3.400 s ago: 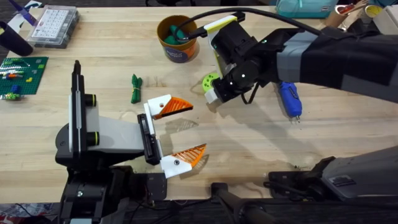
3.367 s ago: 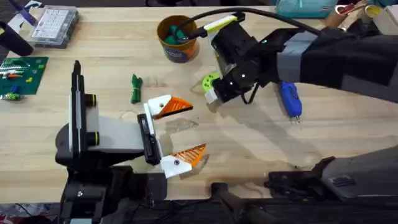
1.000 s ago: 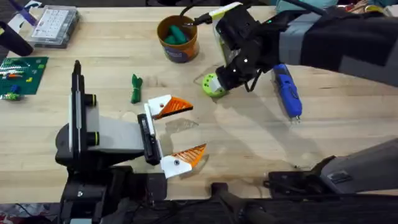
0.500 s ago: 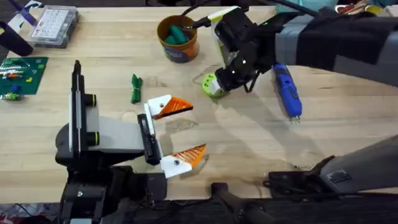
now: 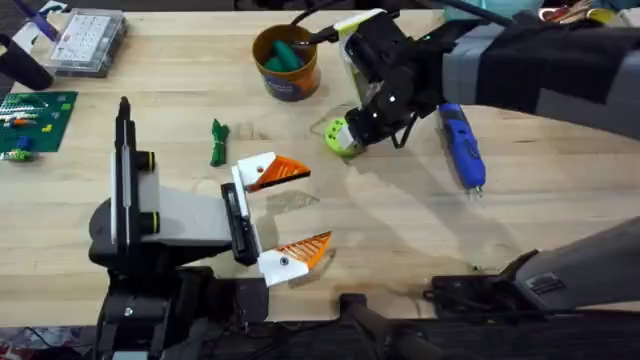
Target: Pick up the gripper from the table and insert it into the empty holder that is missing its gripper. Then pick up a screw, insert it into the mounting hole, and use the screwdriver to tighten it. Finally, clean up the table by picking up the vegetable and placing it into the bucket.
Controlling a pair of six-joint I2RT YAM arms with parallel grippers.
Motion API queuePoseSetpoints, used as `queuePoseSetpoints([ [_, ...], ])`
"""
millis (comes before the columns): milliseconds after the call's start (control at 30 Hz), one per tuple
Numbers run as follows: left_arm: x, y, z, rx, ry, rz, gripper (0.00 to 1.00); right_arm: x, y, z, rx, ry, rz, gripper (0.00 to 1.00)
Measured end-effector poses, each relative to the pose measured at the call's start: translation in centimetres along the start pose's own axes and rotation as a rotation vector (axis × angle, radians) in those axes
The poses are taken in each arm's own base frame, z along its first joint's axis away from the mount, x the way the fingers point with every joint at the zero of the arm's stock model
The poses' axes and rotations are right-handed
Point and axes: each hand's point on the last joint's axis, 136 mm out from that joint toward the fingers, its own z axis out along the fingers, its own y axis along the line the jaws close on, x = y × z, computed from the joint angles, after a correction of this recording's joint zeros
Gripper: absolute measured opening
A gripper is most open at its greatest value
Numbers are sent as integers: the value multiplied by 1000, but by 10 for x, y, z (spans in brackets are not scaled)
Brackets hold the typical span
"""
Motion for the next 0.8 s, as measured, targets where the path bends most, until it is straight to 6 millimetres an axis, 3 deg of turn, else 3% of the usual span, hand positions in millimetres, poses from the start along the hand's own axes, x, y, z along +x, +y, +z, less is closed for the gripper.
queuePoseSetpoints([
  [433,0,0,0,0,0,0,986,0,0,0,0,-1,0,317],
  [800,0,0,0,0,0,0,986,-1,0,0,0,-3,0,113],
])
